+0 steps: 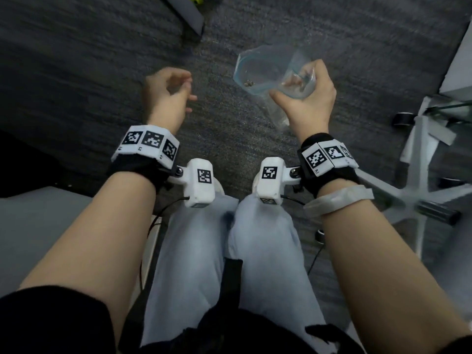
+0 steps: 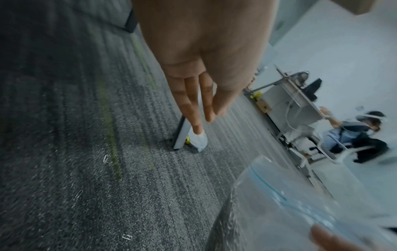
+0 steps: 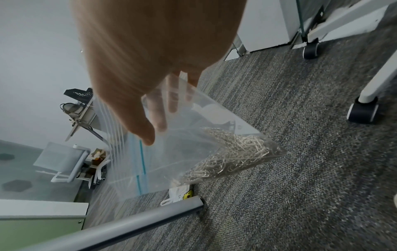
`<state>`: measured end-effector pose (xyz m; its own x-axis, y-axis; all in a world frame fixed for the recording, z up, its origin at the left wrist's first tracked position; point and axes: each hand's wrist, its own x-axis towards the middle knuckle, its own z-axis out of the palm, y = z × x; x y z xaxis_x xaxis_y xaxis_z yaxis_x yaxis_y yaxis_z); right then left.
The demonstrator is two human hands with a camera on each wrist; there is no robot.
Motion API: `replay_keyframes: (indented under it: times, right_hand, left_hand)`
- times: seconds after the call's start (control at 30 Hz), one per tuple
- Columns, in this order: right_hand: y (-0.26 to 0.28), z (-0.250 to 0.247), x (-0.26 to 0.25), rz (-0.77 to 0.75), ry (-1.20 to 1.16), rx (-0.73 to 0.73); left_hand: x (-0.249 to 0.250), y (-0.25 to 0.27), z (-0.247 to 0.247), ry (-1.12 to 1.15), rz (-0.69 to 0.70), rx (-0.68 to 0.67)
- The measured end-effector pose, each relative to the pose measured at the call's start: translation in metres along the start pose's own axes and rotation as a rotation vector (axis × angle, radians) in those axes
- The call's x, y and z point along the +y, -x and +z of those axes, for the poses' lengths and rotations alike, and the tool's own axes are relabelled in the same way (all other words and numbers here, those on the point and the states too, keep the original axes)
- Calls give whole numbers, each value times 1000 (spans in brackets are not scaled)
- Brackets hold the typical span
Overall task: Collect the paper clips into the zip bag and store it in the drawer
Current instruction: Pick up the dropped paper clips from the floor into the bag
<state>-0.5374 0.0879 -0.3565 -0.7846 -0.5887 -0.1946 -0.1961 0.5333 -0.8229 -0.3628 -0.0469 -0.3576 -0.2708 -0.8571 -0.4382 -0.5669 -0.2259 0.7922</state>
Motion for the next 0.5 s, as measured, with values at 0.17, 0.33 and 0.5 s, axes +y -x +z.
replay_keyframes:
  times: [0.17, 0.33, 0.5]
  right_hand:
    - [-26, 43, 52, -23, -54, 31]
    - [-46, 89, 94, -76, -108, 16]
    - [-56, 137, 136, -108, -137, -5]
  left_hand:
    - [-59, -57, 14, 105, -117, 86]
    - [-114, -112, 25, 148, -206, 103]
    - [-175, -154, 37, 24, -182, 74]
